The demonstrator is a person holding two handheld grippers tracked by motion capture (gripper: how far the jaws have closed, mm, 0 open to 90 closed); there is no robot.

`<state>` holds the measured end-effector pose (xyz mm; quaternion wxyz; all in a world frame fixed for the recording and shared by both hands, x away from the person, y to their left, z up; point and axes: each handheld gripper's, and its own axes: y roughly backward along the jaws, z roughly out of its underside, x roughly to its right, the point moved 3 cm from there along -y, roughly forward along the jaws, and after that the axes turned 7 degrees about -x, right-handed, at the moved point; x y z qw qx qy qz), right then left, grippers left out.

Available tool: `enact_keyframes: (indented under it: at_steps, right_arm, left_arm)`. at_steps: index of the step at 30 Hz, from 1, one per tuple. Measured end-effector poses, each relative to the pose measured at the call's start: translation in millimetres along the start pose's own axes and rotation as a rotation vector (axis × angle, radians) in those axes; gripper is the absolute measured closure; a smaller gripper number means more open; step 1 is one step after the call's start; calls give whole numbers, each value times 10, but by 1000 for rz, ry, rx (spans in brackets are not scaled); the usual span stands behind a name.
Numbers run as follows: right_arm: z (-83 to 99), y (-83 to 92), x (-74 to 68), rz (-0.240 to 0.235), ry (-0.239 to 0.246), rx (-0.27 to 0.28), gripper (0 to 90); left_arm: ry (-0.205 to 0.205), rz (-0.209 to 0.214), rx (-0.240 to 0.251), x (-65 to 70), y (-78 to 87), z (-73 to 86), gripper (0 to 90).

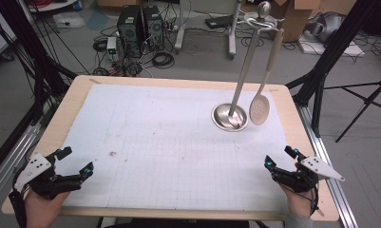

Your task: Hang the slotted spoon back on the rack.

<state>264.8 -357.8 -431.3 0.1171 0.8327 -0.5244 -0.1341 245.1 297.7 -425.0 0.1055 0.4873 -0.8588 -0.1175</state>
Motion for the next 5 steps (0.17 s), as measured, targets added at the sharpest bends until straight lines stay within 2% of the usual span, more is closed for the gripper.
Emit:
enact_keyframes:
  at_steps: [3, 5]
  right_arm:
    - [71, 49, 40, 6, -31, 8, 116]
    - [84, 74, 49, 6, -34, 18, 115]
  left_arm:
    - [9, -10, -8, -8, -5, 3, 24]
    - [13, -17, -15, -7, -22, -5, 24]
